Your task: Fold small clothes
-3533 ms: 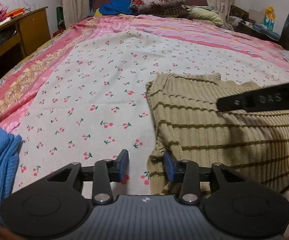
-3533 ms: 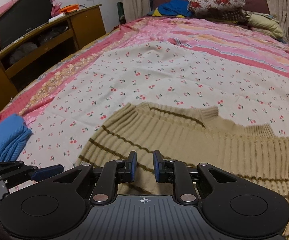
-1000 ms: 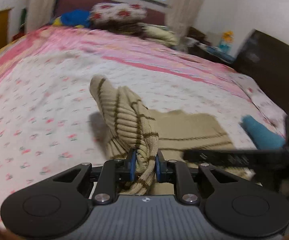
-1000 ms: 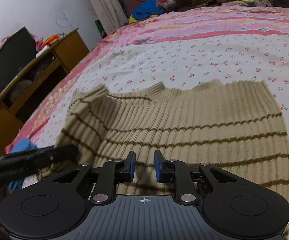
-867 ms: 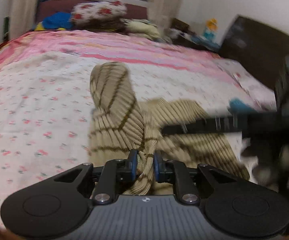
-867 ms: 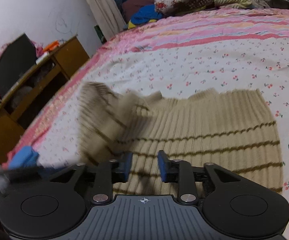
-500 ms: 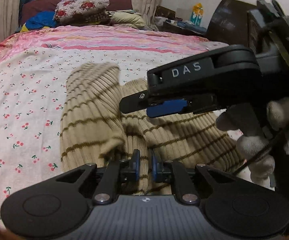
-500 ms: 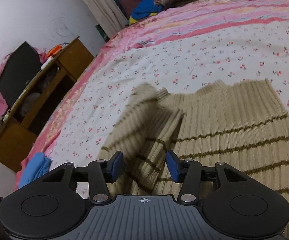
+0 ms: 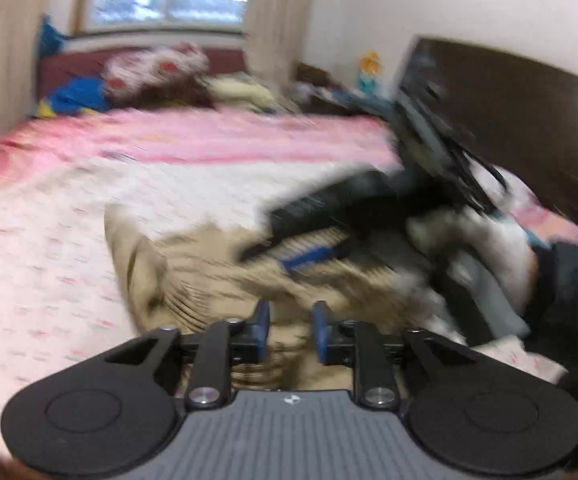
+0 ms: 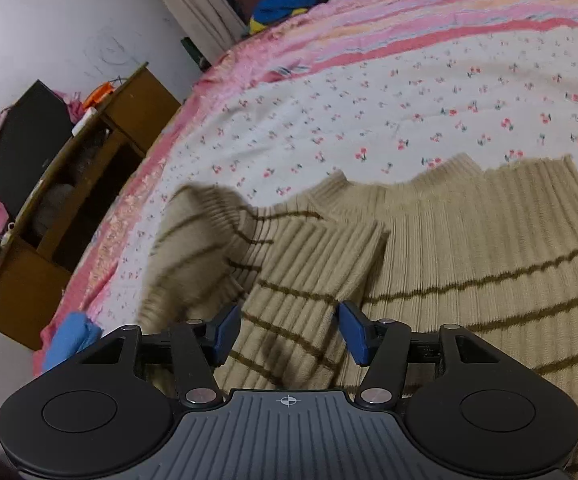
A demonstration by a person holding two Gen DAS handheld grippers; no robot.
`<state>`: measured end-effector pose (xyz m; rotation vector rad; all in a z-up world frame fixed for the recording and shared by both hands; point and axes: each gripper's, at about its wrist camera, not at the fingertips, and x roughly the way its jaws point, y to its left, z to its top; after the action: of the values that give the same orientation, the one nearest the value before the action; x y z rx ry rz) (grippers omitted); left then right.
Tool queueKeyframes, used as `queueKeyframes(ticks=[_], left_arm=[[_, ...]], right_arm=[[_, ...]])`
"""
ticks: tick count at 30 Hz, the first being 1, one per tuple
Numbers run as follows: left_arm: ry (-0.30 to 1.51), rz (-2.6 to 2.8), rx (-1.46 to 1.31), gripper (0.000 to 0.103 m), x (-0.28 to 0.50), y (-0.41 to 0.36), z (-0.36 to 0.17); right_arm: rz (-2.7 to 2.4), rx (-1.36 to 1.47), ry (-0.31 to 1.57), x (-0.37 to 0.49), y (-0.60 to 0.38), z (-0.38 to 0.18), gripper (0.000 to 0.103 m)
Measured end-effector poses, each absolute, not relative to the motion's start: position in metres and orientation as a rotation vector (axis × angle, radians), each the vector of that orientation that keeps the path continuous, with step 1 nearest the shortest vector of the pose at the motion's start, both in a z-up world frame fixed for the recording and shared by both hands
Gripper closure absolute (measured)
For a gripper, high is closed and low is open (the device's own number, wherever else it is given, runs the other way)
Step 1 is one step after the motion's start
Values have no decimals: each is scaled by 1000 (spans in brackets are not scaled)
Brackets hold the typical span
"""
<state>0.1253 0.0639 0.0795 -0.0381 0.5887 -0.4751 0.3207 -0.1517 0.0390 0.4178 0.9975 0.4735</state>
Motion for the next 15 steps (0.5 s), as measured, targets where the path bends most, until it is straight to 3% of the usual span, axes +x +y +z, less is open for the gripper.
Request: queueKeyframes(ticks=[5,15], left_arm=[[671,-337,-177,67,144,105,56],[669,-281,-227,67,133,118,30]], right_arm=[[513,470,1007,326,-140,41,47],[666,552,978,343,-79,63,47]])
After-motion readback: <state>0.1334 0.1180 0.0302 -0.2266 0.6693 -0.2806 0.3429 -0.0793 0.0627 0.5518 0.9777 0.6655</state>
